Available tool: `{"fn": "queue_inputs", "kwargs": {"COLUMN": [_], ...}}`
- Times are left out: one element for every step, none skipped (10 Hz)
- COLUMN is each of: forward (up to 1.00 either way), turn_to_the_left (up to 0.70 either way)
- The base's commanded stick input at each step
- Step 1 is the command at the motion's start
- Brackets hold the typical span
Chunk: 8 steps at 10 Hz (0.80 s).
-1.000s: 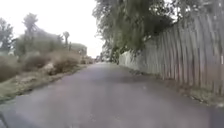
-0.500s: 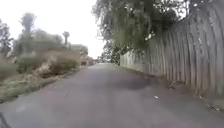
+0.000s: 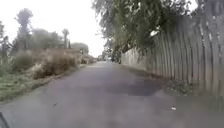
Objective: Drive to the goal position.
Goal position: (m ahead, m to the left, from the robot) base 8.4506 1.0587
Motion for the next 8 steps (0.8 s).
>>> {"fn": "queue_inputs", "kwargs": {"forward": [1.00,1.00,1.00,1.00,1.00,1.00,1.00,1.00], "turn_to_the_left": [0.00,0.00,0.00,0.00,0.00,0.00,0.00,0.00]}}
